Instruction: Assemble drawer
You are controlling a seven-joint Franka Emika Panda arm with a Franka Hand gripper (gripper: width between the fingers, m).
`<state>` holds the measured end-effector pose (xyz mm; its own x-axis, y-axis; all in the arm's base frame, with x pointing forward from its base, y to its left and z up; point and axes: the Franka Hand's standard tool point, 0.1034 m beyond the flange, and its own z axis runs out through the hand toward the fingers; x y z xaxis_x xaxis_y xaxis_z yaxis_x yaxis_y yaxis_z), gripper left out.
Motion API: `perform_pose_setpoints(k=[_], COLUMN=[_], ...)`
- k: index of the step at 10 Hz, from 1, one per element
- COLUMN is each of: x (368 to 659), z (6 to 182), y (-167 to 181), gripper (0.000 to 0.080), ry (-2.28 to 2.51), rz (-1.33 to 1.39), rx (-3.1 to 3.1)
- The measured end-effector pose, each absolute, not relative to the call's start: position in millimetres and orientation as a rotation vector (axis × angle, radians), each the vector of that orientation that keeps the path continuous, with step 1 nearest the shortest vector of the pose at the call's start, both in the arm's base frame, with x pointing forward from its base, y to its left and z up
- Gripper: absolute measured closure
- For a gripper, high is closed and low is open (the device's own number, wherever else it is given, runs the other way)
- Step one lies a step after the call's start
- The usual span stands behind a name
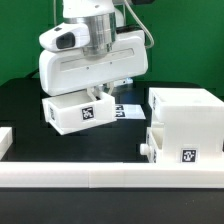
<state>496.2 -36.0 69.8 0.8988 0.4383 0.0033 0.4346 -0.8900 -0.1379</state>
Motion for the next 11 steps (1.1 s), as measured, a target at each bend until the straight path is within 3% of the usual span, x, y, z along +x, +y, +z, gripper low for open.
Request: perform_pose_setpoints(k=[4, 11], x=[515, 516], z=[72.8, 70.5], y=[-24, -28], gripper=[0.0755, 0.0755], ry=[-1.263, -1.909], rz=[0.045, 0.034], rx=[-2.76, -2.379])
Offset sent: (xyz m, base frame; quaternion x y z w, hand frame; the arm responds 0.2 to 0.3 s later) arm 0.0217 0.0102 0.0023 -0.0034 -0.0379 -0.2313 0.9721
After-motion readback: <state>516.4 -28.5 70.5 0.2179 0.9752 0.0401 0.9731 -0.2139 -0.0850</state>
